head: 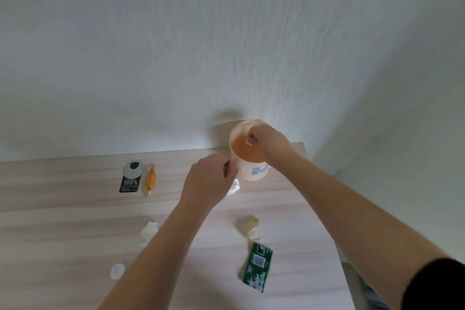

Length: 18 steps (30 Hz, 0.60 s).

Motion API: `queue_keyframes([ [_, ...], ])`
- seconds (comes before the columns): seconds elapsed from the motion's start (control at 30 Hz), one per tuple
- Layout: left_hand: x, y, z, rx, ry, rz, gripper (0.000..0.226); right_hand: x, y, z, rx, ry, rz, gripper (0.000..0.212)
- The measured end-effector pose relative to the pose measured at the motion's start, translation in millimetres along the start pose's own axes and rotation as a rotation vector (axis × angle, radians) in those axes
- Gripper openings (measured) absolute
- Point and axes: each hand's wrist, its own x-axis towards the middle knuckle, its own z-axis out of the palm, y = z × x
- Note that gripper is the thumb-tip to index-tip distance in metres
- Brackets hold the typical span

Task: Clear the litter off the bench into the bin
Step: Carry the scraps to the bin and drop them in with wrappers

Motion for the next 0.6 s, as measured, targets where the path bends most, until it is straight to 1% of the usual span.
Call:
queue_keyframes([
  [0.1, 10, 3, 10, 0.019, 0.008, -0.035, 0.044, 18, 11, 11, -0.089, -0.05, -0.007, 0.021],
  [0.2, 19, 3, 20, 0.024, 0.0, -0.043, 0.036, 28, 19, 18, -0.102, -0.048, -0.039, 0.022],
  [0.3, 29, 3, 27, 0.019, -0.015, -0.071, 0.035, 33, 17, 21, -0.155, -0.089, -0.065, 0.027],
  [0.37, 36, 4, 30, 0.024, -0.011, -0.085, 0.037, 34, 16, 24, -0.175, -0.058, -0.079, 0.036],
  [0.4, 39, 4, 31, 0.029, -0.007, -0.094, 0.037, 34, 16, 26, -0.164, -0.032, -0.089, 0.037],
  [0.5, 48, 5, 34, 0.037, 0.025, -0.114, 0.041, 33, 20, 34, -0.107, 0.014, -0.134, 0.033],
  [0.6, 57, 6, 37, 0.029, 0.05, -0.127, 0.045, 30, 28, 38, -0.103, 0.005, -0.212, 0.031],
])
